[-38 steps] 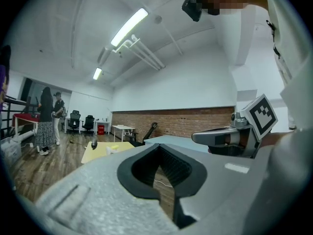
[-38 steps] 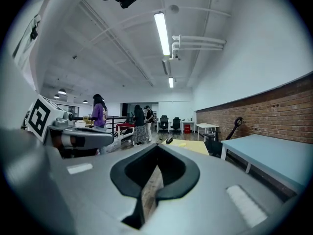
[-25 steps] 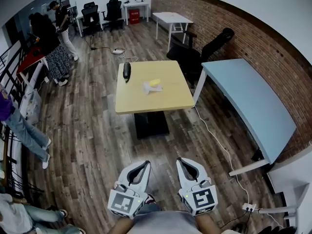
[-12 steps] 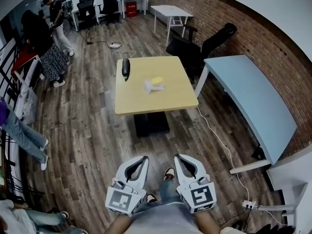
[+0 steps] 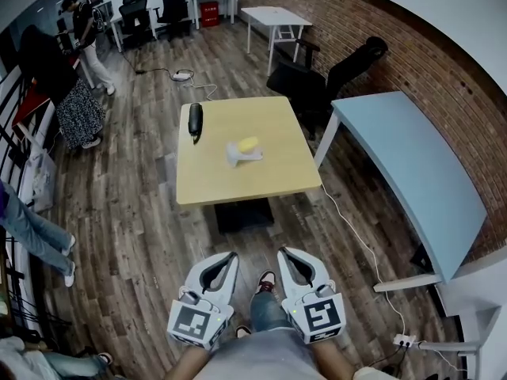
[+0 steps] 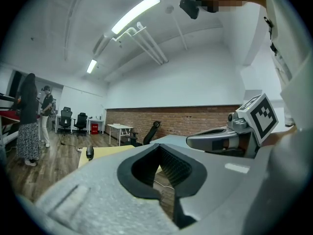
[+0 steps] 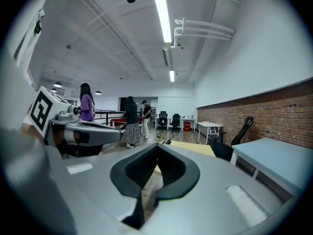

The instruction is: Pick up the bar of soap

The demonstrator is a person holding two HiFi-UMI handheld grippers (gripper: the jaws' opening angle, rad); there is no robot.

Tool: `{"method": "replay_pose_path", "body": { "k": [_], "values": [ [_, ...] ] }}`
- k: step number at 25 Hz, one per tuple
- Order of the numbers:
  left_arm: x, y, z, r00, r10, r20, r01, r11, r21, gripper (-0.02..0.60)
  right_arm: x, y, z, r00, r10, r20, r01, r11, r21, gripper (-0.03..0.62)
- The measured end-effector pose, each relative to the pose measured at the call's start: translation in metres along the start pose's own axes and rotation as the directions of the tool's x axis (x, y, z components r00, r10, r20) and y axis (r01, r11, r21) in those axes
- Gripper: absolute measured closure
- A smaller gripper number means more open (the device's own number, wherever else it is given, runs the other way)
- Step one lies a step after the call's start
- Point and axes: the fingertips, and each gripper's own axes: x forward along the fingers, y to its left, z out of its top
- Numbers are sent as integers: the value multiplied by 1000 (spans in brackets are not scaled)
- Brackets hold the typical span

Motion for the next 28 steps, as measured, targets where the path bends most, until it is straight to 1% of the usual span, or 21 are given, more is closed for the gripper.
{"method": "replay_pose_path", "body": {
  "k": [4, 11, 15, 21, 28],
  "values": [
    [46, 16, 4, 1000, -4, -17, 4, 1000, 5, 577, 35, -36, -2, 1000, 6, -13, -6, 1000, 11, 592],
    [127, 53, 9, 999, 27, -39, -27, 1000, 4, 578, 105, -93, -4, 998, 55, -37, -54, 998, 19, 592],
    [168, 71, 9, 998, 40, -55, -40, 999, 1, 577, 138, -119, -5, 995, 85, -49, -84, 996, 20, 592],
    [205, 94, 10, 994, 76, -83, -76, 997, -3, 578, 178, -142, 1, 992, 118, -41, -117, 993, 28, 592],
    [232, 118, 12, 992, 85, -91, -84, 996, 16, 577, 209, -161, 5, 992, 122, -41, -120, 992, 28, 592]
  ]
}}
